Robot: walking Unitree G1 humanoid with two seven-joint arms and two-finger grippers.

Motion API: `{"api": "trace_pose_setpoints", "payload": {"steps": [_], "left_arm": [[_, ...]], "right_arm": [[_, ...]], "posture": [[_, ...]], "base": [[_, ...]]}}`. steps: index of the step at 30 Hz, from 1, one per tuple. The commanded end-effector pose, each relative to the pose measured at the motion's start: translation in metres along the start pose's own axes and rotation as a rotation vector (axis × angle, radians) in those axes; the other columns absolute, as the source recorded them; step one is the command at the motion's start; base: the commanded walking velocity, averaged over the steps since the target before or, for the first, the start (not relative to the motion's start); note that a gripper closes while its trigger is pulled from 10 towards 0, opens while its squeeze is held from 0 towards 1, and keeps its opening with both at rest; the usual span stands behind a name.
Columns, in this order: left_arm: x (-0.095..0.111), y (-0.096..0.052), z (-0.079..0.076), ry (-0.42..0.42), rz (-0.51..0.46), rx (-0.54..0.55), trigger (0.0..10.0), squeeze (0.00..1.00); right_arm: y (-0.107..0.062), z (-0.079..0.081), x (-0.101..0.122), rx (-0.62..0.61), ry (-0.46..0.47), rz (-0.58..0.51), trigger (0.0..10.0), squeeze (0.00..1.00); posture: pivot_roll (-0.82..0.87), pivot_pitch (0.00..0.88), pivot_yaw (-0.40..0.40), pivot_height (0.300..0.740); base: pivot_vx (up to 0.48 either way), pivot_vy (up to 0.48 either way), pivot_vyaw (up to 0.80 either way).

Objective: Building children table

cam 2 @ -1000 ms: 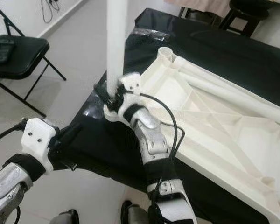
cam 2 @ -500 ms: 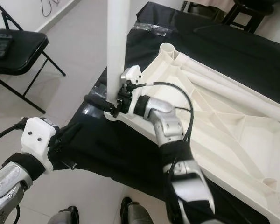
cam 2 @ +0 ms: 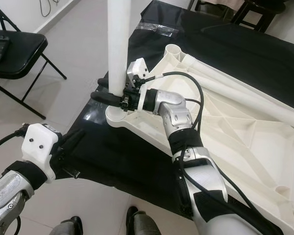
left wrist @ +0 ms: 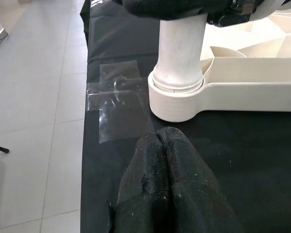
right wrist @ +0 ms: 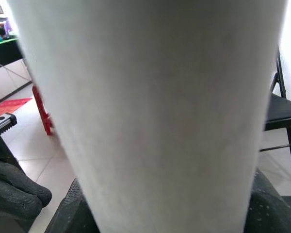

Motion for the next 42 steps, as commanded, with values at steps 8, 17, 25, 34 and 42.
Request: {"api": "trace_pose_setpoints", "payload": {"steps": [8, 17, 25, 34, 42], "left_arm": [[-0.002, -0.006, -0.002, 0.001, 0.023, -0.008, 10.0, 0.0], [-0.007, -0.007, -0.005, -0.01, 0.043, -0.045, 10.0, 0.0], [-0.007, -0.004, -0.006, -0.004, 0.042, -0.05, 10.0, 0.0], [-0.007, -0.001, -0.006, -0.003, 0.037, -0.05, 10.0, 0.0], [-0.006, 0.001, -0.004, 0.001, 0.029, -0.038, 10.0, 0.0]], "right_arm": [[-0.029, 0.001, -0.036, -0.124, 0.036, 0.048, 0.0, 0.0], [-0.057, 0.048, -0.11, -1.066, 0.065, 0.187, 0.0, 0.0], [-0.015, 0.033, -0.089, -0.83, 0.022, 0.124, 0.0, 0.0], [0.005, 0.034, -0.045, -0.594, 0.027, -0.017, 10.0, 1.0], [-0.004, 0.031, -0.004, -0.066, -0.09, -0.032, 10.0, 0.0]], "posture": [[0.15, 0.306, -0.161, 0.74], [0.12, 0.328, -0.128, 0.74], [0.13, 0.302, -0.131, 0.74], [0.13, 0.286, -0.138, 0.74], [0.13, 0.282, -0.14, 0.74]], "base": [[0.0, 0.0, 0.0], [0.0, 0.0, 0.0], [0.0, 0.0, 0.0], [0.0, 0.0, 0.0], [0.0, 0.0, 0.0]]}}
Point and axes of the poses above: a point about 5 cm out from each wrist's last joint towards the gripper, its own y axis pointing out of the wrist towards the gripper, its own x axis along the axis of the wrist's last joint, z = x × y, the point moved 1 cm from there along y, pointing out of the wrist towards the gripper, and after that the axes turned 6 degrees about y, right-handed, at the moved point
